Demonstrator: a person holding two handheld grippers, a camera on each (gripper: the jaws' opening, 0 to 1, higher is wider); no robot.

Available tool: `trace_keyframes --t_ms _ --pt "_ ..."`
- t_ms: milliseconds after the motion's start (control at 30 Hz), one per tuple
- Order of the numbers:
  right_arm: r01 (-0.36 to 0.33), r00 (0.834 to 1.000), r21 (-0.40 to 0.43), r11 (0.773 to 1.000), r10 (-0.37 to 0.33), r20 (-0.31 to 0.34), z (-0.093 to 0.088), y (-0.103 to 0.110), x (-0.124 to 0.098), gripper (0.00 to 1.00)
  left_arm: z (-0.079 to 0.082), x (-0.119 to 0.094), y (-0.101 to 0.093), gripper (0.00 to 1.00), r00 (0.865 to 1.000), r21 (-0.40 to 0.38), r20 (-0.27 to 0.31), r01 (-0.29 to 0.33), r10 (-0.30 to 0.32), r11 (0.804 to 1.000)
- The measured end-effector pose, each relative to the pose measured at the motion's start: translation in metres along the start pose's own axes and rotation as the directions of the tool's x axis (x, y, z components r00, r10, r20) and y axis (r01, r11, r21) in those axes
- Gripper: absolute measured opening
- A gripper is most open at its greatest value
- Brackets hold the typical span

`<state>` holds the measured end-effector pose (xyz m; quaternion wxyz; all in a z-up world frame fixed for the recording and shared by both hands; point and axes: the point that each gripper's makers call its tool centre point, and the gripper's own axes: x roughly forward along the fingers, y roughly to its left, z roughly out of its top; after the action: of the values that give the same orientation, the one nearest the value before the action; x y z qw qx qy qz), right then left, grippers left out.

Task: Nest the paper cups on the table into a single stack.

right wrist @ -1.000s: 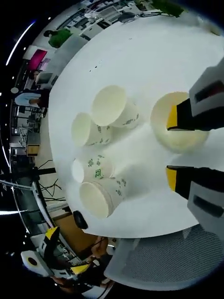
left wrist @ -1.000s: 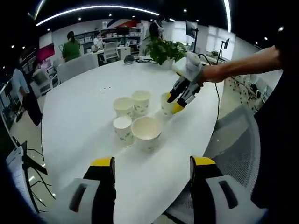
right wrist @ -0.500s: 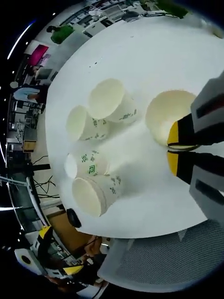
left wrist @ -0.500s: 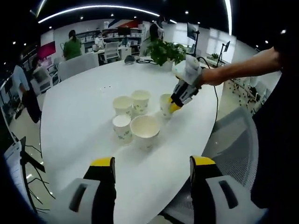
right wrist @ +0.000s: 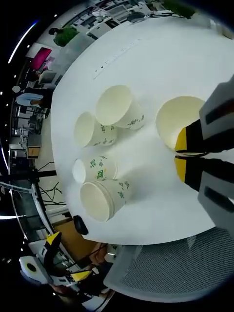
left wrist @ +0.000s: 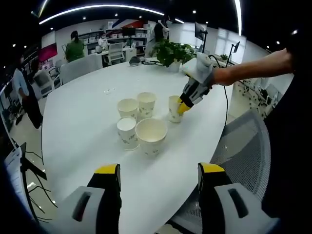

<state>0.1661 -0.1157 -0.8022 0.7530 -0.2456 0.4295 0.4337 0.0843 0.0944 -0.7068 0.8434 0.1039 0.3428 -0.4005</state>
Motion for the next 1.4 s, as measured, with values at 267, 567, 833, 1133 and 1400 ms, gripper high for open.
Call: trace_keyframes --t_ms 267,567,833,1133,1400 --pt "0.012 1.0 -0.022 1.0 -0.012 0.015 0.009 0.001 -0.014 0.0 0.001 0.0 -0.001 0.64 1.0 -0.001 0.003 0.001 -0.001 1.0" --pt "0.029 0.998 -0.053 0.998 -0.027 0.049 0.026 -0.002 -0.029 0.0 0.002 0.001 0.0 0.65 1.0 -0.005 0.013 -0.002 0.002 1.0" --pt "0.041 0.994 -0.092 0.995 -0.032 0.103 0.057 -0.004 -0.049 0.0 0.002 0.001 0.001 0.65 1.0 -0.003 0.011 0.0 0.0 1.0" --pt "0.034 0.99 -0.133 0.99 -0.015 0.141 0.083 0.004 -0.063 0.0 0.003 0.001 -0.001 0.65 1.0 -0.007 0.013 0.004 -0.004 1.0" --pt "0.009 0.99 -0.193 0.981 0.019 0.143 0.098 0.026 -0.059 0.0 0.002 0.001 -0.004 0.64 1.0 -0.008 0.007 0.009 -0.009 1.0"
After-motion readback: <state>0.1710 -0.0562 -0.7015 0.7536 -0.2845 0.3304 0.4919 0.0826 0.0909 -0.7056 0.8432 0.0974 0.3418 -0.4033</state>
